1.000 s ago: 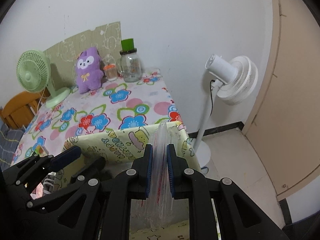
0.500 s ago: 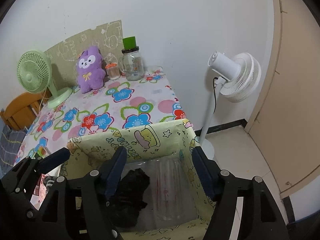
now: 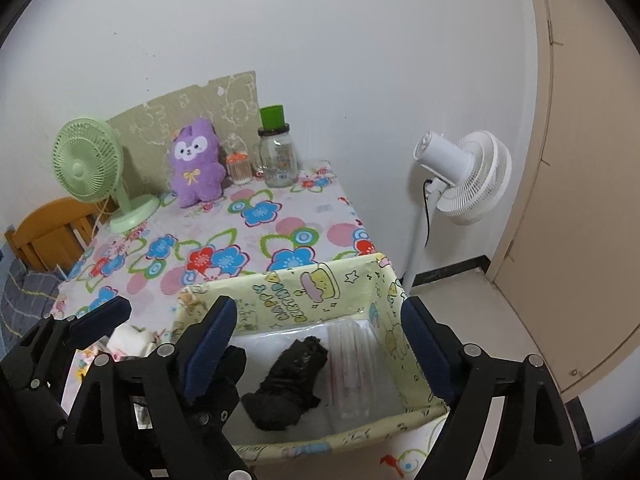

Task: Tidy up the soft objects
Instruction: 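Lower both items into the printed box and open both tools, then move both tools back over the remaining items on the table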

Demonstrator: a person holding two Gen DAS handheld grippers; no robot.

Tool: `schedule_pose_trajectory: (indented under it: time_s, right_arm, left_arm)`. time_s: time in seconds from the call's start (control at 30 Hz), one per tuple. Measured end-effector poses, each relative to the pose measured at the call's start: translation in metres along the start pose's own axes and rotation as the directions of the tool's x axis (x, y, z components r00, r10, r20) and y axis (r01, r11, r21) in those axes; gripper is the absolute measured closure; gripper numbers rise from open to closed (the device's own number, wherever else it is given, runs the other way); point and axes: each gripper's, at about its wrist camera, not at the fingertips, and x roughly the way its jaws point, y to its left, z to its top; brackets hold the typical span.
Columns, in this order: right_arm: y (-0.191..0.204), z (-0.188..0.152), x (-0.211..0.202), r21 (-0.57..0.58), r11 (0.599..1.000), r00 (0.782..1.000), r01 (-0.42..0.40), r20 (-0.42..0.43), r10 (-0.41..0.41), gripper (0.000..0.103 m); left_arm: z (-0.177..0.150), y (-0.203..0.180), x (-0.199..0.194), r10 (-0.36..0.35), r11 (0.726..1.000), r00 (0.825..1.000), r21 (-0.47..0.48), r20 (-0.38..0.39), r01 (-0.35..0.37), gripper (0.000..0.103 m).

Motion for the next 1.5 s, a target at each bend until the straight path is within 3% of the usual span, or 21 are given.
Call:
schedule_pose_trajectory:
  time_s: [0.83,1.5]
  right_arm:
    - [0.061,-0.015,-0.076,-0.055,0.998,0.993,-0.019,0.119,0.025,0.005]
    - [0.128,-0.031,-0.080,-0.100,0.990,0.987,-0.100,0.118,0.111,0.004]
  left_arm:
    - [-0.021,0.036,-0.078,0.037,0.999,0.994,-0.010,0.103,-0.036,0.003]
    - [-0.048,0.095,-0.106,0.132,0.989,0.983,-0.080,0.128,-0.123,0.001]
